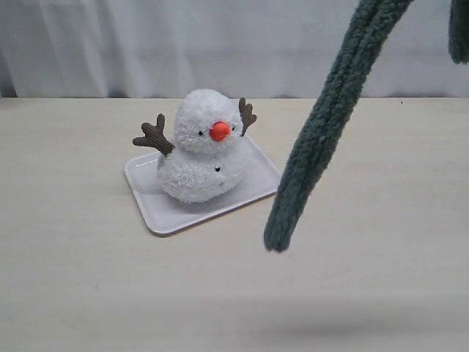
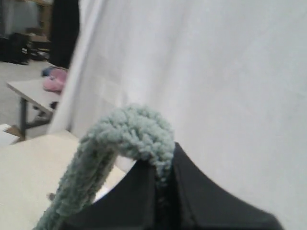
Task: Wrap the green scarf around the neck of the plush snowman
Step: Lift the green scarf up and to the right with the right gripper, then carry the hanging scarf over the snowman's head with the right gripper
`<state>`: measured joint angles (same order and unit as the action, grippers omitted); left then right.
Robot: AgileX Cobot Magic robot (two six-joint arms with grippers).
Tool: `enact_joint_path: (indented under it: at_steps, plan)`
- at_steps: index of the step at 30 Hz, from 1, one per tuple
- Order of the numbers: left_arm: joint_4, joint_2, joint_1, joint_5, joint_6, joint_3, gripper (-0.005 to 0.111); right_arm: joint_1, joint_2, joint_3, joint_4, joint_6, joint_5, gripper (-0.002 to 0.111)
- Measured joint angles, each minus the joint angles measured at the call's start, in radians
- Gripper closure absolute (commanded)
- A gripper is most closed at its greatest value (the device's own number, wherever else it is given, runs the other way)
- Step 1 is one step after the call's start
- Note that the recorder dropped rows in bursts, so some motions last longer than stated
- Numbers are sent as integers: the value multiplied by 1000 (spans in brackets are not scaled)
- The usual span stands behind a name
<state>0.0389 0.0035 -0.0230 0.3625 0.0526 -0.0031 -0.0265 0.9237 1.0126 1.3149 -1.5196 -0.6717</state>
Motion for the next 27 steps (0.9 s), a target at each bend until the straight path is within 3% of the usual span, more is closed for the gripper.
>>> enact_joint_path:
  at_steps: [11,19,23,27]
  plan:
    - [0,0,0,0,0,0,107,0,82,0,-243,81,509,104]
    - [0,0,0,0,0,0,107,0,116,-39,-288,56,802,104]
    - [0,0,0,0,0,0,107,0,150,-61,-119,-145,1001,104]
    - [0,0,0,0,0,0,107,0,233,-16,242,-426,1067,104]
